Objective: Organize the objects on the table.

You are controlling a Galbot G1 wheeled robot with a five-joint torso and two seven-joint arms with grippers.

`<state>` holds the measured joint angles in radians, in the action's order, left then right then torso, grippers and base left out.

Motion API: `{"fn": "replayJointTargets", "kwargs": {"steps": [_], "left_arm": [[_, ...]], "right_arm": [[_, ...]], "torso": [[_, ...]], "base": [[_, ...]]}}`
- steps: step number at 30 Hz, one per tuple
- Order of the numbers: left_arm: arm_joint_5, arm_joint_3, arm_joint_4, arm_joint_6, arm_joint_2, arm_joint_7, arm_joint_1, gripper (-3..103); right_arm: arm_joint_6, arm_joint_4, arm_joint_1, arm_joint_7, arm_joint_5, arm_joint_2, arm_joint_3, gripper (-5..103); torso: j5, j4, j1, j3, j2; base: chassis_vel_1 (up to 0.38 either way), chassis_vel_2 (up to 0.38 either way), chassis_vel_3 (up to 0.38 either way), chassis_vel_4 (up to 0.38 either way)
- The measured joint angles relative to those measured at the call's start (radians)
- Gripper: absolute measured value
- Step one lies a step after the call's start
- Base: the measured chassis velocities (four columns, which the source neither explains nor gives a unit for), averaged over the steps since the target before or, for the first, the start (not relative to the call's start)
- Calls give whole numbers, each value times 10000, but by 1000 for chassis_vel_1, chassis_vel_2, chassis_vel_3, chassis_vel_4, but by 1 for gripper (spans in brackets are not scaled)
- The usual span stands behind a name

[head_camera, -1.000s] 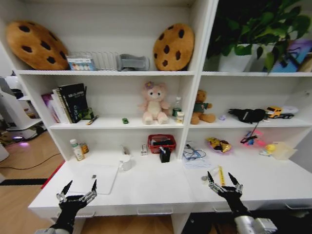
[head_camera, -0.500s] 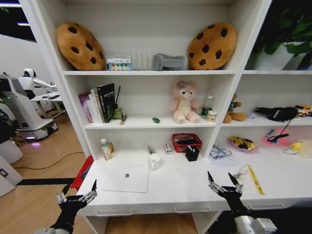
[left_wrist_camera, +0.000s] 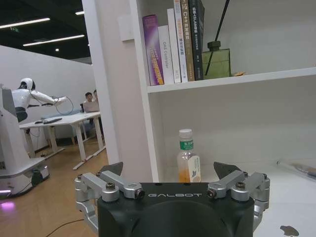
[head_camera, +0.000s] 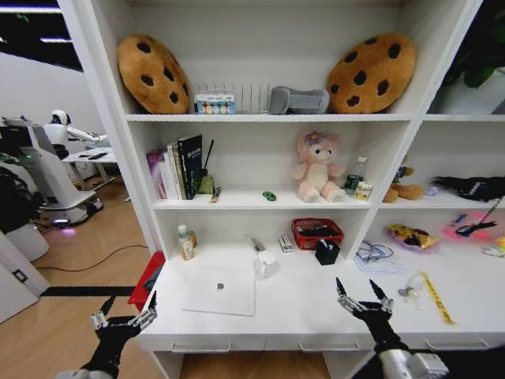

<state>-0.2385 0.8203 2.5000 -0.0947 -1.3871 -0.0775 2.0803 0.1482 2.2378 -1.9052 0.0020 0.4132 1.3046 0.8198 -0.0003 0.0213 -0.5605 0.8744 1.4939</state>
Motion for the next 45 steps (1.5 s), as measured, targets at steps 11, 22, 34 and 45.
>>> {"fn": "replayJointTargets", "kwargs": {"steps": [11, 22, 34, 45], "left_arm": [[0, 3, 0, 0, 1, 0, 0, 100], [0, 3, 0, 0, 1, -2, 0, 100], [0, 4, 1, -1, 0, -4, 0, 100], [-1, 3, 2, -2, 0, -3, 1, 100]], "right_arm": [[0, 0, 0, 0, 0, 0, -1, 100], [1, 0, 1, -1, 0, 1, -1, 100], [2, 0, 0, -1, 0, 1, -1, 100], [2, -1, -3, -1, 0, 1, 0, 100]], "torso": [[3, 2, 0, 0, 0], [3, 2, -2, 0, -1], [11, 3, -1, 1, 0], [1, 2, 7, -2, 3]], "base": [[4, 0, -6, -1], [71, -72, -74, 82], [214, -231, -240, 241], [341, -350, -353, 349]]}}
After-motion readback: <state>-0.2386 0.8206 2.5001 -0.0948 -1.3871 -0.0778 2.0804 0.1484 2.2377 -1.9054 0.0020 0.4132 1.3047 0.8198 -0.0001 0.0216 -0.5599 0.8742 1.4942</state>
